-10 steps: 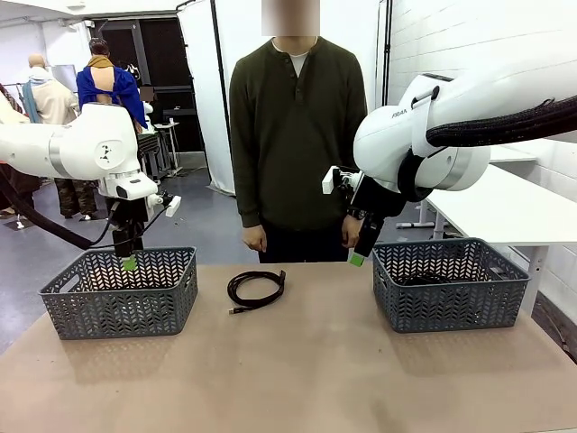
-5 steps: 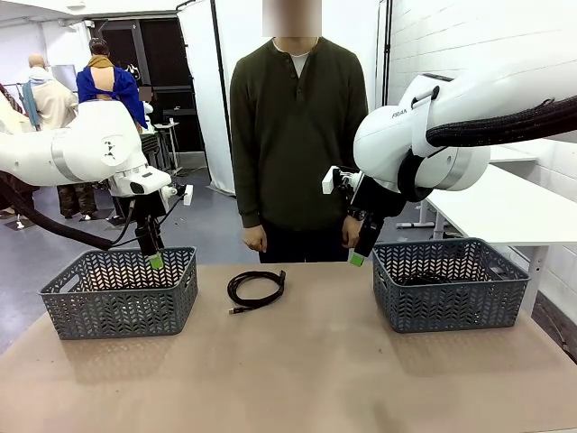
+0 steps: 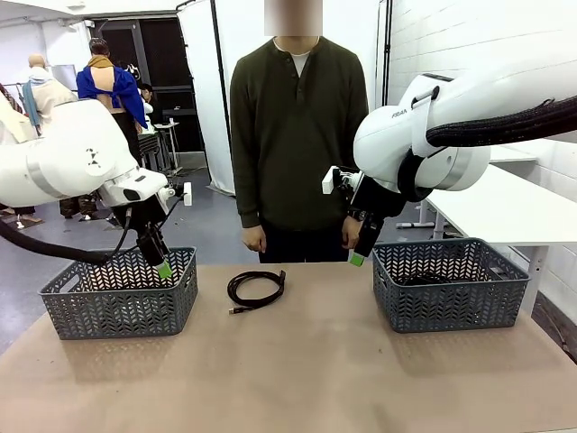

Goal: Organize the cables according to human instructions.
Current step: Pick up a bundle of cables and place it in the basket indicated by the human.

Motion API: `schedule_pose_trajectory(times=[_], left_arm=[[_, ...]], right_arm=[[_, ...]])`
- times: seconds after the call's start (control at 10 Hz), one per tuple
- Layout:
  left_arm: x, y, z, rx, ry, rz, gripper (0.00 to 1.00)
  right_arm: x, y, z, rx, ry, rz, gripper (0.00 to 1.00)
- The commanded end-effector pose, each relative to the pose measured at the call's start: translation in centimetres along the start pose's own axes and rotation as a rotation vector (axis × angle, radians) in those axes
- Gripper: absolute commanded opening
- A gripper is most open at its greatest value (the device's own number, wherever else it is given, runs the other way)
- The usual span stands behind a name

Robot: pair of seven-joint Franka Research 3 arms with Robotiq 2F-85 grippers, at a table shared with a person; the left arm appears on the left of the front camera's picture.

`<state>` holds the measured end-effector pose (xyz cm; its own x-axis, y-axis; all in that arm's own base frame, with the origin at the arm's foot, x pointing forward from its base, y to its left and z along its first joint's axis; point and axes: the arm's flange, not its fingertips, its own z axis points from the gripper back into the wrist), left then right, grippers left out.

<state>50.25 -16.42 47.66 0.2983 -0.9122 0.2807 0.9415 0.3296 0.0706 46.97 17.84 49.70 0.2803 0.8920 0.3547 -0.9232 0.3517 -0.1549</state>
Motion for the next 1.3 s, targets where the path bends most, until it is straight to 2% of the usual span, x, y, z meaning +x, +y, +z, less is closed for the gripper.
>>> schedule_pose_trajectory(times=[0.0,0.3,0.5,1.2], left_arm=[[-1.4,-2.6,-0.3,0.011,-0.053,0.008,1.00],[-2.0,-4.9,-0.5,0.023,-0.074,-0.001,1.00],[-1.4,-4.3,-0.6,0.015,-0.034,0.005,1.00],[-1.4,-4.3,-0.6,0.015,-0.034,0.005,1.00]], right_arm=[[-0.1,0.1,0.0,0.000,0.001,-0.002,1.00],[-0.1,0.1,0.0,0.000,0.001,-0.002,1.00],[-0.1,0.1,0.0,0.000,0.001,-0.002,1.00],[-0.1,0.1,0.0,0.000,0.001,-0.002,1.00]])
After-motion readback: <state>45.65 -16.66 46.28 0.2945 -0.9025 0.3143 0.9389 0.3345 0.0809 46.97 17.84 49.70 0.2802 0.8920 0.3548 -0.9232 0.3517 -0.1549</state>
